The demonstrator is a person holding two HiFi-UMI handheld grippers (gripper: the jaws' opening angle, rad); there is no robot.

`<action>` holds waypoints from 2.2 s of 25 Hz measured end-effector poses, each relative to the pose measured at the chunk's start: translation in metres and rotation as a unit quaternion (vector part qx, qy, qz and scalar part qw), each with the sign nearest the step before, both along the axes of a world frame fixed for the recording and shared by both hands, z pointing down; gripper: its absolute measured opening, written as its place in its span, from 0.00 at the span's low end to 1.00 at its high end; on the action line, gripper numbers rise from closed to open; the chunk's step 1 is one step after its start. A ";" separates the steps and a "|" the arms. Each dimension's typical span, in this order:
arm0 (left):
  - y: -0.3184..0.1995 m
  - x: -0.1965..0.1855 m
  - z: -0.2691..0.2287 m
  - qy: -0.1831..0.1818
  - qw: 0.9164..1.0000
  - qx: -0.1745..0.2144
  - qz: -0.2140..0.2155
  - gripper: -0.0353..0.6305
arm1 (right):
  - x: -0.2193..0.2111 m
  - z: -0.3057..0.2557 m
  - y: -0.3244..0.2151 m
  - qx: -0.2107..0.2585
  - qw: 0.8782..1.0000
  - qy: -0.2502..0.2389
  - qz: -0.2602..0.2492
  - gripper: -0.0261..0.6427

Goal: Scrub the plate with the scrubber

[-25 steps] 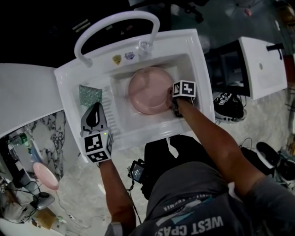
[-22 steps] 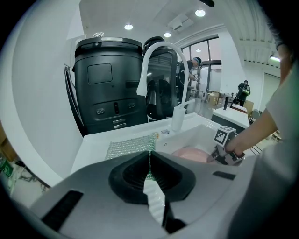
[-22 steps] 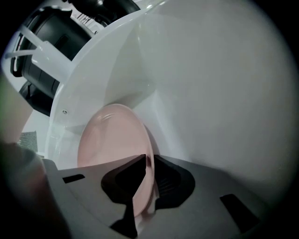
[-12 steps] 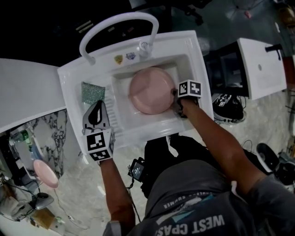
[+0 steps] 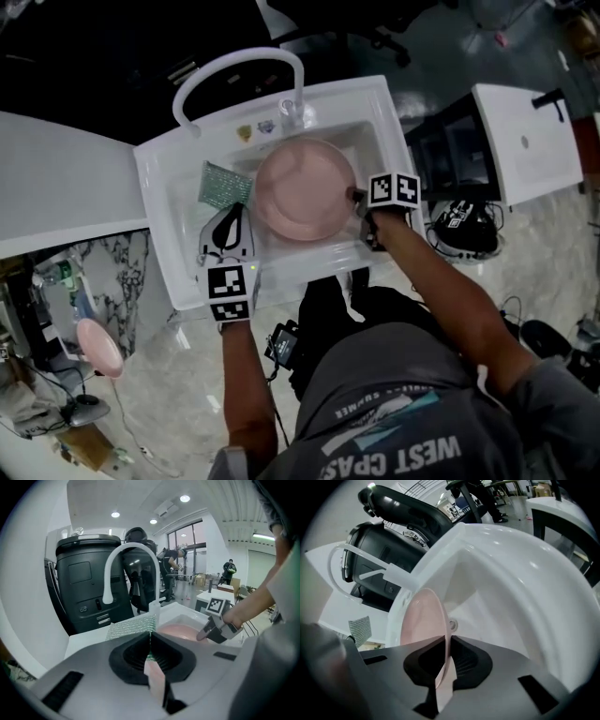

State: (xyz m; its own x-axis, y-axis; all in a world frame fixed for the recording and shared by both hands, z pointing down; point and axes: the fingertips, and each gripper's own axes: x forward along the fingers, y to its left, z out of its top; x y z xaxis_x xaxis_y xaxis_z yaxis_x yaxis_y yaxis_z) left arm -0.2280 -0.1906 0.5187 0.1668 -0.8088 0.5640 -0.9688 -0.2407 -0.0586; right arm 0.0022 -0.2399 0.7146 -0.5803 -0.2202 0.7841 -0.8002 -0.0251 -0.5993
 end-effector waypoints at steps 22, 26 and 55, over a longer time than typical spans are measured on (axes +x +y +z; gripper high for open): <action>0.068 0.215 0.044 -0.107 0.961 -0.106 0.232 0.07 | 0.025 -0.131 0.041 0.075 0.989 -0.122 -0.040 0.10; 0.083 0.201 0.037 -0.172 0.954 -0.106 0.221 0.07 | 0.024 -0.133 0.057 0.074 0.987 -0.130 -0.057 0.10; 0.078 0.154 0.019 -0.157 0.953 -0.168 0.196 0.06 | 0.038 -0.159 0.048 0.127 0.985 -0.109 -0.050 0.10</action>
